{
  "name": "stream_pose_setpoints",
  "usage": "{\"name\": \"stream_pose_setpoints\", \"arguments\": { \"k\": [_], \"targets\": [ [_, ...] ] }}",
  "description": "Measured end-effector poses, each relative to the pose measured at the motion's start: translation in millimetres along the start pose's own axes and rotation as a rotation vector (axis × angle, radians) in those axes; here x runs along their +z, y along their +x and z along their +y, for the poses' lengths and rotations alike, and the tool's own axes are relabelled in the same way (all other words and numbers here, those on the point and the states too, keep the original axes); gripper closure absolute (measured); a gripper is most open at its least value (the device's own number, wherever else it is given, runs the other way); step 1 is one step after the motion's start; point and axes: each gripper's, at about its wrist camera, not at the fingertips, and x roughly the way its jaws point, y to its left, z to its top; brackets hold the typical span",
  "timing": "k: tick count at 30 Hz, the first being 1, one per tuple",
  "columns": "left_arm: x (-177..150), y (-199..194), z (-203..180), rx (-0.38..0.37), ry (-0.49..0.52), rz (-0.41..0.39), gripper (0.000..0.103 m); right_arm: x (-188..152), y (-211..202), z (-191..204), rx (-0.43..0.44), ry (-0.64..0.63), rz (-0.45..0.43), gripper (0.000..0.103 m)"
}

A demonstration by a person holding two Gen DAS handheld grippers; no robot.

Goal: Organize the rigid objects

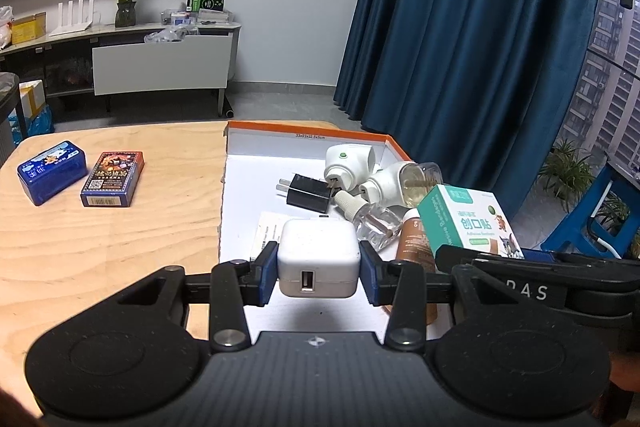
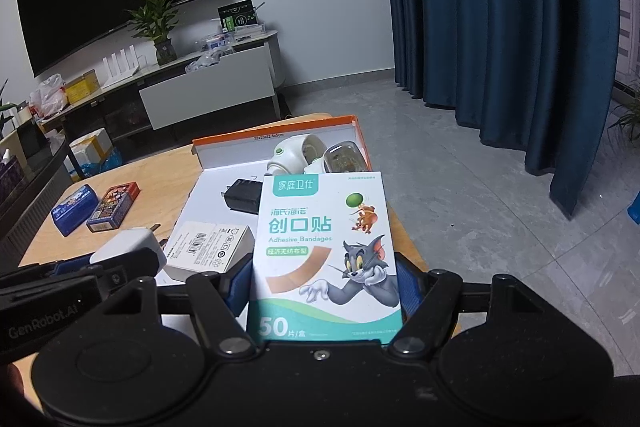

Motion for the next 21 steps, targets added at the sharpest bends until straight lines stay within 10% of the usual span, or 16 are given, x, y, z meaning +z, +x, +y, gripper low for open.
{"name": "stream_pose_setpoints", "arguments": {
  "k": [21],
  "targets": [
    [-0.9, 5.8, -5.2, -0.019, 0.015, 0.02, 0.061, 2.9, 9.9, -1.2, -0.001, 0.002, 0.019, 0.019]
  ]
}}
